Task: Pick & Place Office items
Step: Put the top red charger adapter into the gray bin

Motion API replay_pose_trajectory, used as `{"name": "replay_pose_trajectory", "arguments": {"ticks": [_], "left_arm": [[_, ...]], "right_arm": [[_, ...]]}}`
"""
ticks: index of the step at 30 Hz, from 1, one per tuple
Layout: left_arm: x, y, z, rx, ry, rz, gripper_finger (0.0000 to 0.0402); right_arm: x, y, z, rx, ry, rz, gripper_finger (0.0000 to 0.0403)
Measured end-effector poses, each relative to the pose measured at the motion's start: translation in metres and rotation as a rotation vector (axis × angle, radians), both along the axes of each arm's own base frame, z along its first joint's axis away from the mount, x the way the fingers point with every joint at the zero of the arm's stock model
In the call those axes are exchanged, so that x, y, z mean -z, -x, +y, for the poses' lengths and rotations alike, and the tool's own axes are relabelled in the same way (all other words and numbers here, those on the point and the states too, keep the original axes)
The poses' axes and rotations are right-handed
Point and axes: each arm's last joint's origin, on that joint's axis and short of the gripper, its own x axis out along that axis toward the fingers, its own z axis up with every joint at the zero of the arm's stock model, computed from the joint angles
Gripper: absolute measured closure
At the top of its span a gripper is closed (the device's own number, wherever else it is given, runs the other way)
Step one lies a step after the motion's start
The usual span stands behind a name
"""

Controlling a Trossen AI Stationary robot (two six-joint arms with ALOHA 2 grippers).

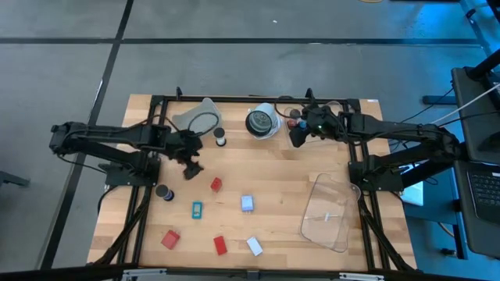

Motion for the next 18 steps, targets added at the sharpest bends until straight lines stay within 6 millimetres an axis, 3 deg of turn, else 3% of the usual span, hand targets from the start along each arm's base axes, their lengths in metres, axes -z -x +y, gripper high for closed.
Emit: {"name": "replay_pose_trajectory", "arguments": {"ticks": [2,6,10,18], "left_arm": [[0.002,-0.003,0.003,-0.205,0.057,0.017,0.0091],[0.017,0.001,0.001,-0.355,0.082,0.176,0.0091],[0.03,0.008,0.003,-0.61,0.029,0.304,0.0091],[0.056,0.012,0.004,-1.132,-0.06,0.232,0.0091]], "right_arm": [[0.0,0.0,0.002,-0.006,0.001,0.001,0.0092],[0.0,-0.001,0.004,0.004,0.024,0.004,0.0092],[0.0,-0.001,0.008,-0.001,0.043,0.009,0.0092],[0.0,-0.002,0.017,-0.075,0.1,0.056,0.0092]]}}
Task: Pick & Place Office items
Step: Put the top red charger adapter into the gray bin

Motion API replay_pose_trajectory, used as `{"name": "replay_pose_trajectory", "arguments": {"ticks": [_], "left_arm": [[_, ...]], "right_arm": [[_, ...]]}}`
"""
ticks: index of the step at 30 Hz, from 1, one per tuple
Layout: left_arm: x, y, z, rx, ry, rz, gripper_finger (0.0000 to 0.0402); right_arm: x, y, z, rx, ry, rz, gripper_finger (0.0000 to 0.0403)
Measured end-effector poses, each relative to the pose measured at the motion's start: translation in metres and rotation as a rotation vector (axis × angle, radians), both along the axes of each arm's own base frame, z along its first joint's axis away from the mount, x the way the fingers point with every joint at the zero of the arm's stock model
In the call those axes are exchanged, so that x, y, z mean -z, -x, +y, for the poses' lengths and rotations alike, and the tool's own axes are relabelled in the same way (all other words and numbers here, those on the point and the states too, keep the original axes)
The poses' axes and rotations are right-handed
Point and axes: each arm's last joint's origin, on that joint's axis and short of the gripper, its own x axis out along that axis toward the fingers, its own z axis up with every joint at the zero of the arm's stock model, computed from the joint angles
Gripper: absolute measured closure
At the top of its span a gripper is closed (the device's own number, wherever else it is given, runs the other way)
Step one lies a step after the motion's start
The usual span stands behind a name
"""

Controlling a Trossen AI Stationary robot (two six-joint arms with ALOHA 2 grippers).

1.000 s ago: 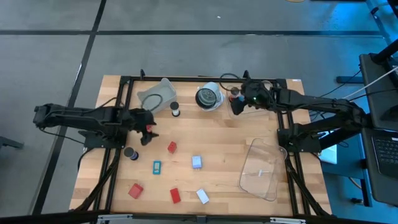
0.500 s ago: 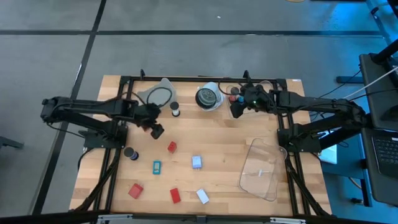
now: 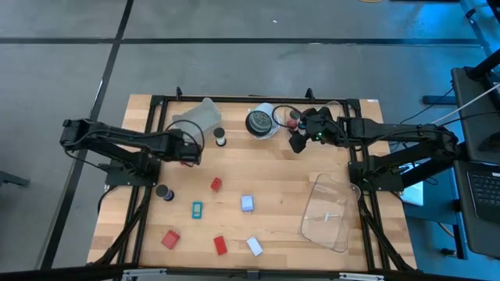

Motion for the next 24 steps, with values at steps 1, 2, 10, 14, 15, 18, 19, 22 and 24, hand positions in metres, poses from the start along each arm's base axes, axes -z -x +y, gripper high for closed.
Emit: {"name": "replay_pose_trajectory", "arguments": {"ticks": [1,2,10,14,15,18,19,22,24], "left_arm": [[0.004,0.0,-0.001,-0.034,-0.005,0.003,0.0091],[0.007,0.0,-0.001,-0.062,-0.009,0.011,0.0091],[0.033,-0.002,-0.002,-0.253,-0.024,0.024,0.0091],[0.042,-0.01,-0.003,-0.295,-0.033,0.0,0.0091],[0.044,-0.011,-0.003,-0.306,-0.034,0.002,0.0091],[0.053,-0.015,-0.005,-0.346,-0.022,0.015,0.0091],[0.055,-0.016,-0.006,-0.361,-0.009,0.023,0.0091],[0.063,-0.018,-0.008,-0.391,0.002,0.053,0.0091],[0.067,-0.02,-0.008,-0.398,-0.003,0.058,0.0091]], "right_arm": [[0.0,0.0,0.002,-0.007,0.0,0.005,0.0092],[0.001,0.0,0.004,-0.015,-0.001,0.011,0.0092],[0.002,0.0,0.015,-0.063,-0.002,0.022,0.0092],[0.002,-0.001,0.018,-0.099,-0.024,0.027,0.0092],[0.002,-0.001,0.019,-0.111,-0.031,0.028,0.0092],[0.003,-0.001,0.021,-0.142,-0.036,0.04,0.0092],[0.003,0.0,0.022,-0.147,-0.034,0.044,0.0092],[0.003,0.0,0.025,-0.16,-0.033,0.05,0.0092],[0.003,0.0,0.026,-0.17,-0.029,0.055,0.0091]]}}
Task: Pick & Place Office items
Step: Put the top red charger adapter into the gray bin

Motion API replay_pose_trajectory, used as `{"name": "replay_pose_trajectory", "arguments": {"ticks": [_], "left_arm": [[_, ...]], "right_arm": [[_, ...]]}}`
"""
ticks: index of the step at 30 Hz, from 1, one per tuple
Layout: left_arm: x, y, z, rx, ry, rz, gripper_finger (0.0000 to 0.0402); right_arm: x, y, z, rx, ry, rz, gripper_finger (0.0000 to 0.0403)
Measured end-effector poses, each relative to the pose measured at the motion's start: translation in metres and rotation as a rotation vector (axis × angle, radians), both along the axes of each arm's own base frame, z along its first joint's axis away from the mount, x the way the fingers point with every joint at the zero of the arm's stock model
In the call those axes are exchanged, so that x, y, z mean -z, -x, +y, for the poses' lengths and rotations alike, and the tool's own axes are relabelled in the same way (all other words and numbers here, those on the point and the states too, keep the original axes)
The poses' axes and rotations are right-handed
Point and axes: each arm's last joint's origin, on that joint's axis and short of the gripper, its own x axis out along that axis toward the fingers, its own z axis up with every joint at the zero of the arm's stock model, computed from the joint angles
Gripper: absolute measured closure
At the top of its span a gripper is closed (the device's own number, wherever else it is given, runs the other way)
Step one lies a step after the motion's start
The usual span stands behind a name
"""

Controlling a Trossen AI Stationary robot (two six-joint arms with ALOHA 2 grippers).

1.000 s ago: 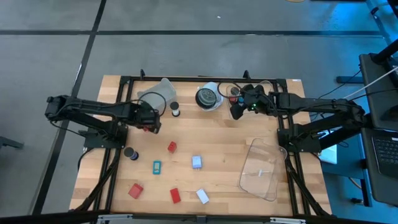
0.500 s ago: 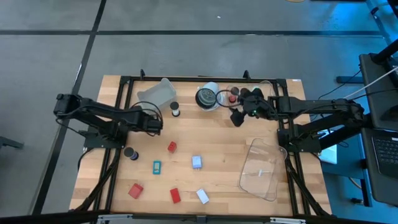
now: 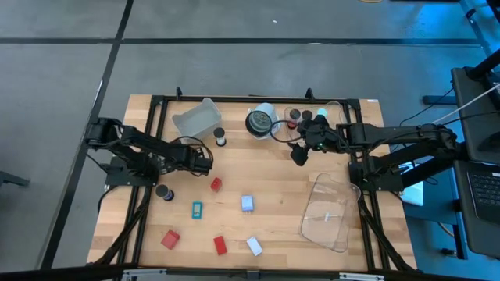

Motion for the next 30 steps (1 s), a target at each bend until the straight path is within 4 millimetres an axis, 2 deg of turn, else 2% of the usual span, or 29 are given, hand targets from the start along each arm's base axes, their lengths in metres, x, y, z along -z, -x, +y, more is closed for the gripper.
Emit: {"name": "replay_pose_trajectory", "arguments": {"ticks": [8,20,25,30], "left_arm": [[0.003,-0.001,0.002,0.068,-0.048,0.039,0.0095],[0.003,0.0,0.0,0.009,0.03,0.029,0.0158],[0.003,-0.001,0.002,0.057,-0.031,0.043,0.0164],[0.002,-0.001,0.002,0.098,-0.031,0.061,0.0192]], "right_arm": [[0.002,0.002,0.008,-0.043,0.011,0.033,0.0091],[0.002,0.002,0.017,-0.065,0.013,0.03,0.0091],[0.002,0.003,0.022,-0.076,0.021,0.029,0.0091],[0.002,0.003,0.028,-0.101,0.021,0.03,0.0091]]}}
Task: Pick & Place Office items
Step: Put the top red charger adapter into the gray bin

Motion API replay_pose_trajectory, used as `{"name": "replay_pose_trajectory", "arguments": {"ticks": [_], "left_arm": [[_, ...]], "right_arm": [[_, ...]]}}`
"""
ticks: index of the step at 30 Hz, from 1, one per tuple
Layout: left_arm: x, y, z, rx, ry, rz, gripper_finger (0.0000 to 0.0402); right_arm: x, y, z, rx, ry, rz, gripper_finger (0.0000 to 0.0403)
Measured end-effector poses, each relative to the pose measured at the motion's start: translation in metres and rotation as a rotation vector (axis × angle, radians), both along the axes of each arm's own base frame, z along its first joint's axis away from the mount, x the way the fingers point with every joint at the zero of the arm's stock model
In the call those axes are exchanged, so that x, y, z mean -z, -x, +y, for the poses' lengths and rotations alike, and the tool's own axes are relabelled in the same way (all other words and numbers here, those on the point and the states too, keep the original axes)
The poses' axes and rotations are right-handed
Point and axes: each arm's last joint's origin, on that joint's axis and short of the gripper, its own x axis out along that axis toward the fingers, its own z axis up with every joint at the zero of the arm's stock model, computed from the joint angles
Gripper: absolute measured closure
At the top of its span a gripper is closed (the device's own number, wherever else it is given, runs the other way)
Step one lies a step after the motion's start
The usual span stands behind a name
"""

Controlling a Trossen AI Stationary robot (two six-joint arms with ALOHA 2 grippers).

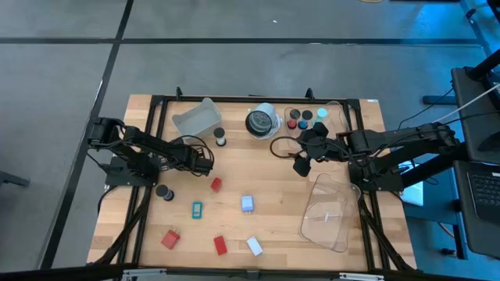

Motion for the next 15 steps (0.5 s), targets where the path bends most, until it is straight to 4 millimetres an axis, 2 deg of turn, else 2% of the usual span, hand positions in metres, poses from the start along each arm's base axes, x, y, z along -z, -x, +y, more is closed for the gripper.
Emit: {"name": "replay_pose_trajectory", "arguments": {"ticks": [9,12,15], "left_arm": [[-0.004,-0.004,-0.006,0.101,0.012,0.015,0.0196],[-0.013,-0.01,-0.012,0.156,-0.007,0.019,0.0196],[-0.03,-0.016,-0.019,0.206,-0.004,0.058,0.0196]], "right_arm": [[0.0,0.001,0.007,-0.03,-0.003,-0.001,0.0091],[0.0,0.001,0.009,-0.035,-0.003,-0.002,0.0091],[0.0,0.001,0.009,-0.034,-0.003,-0.001,0.0092]]}}
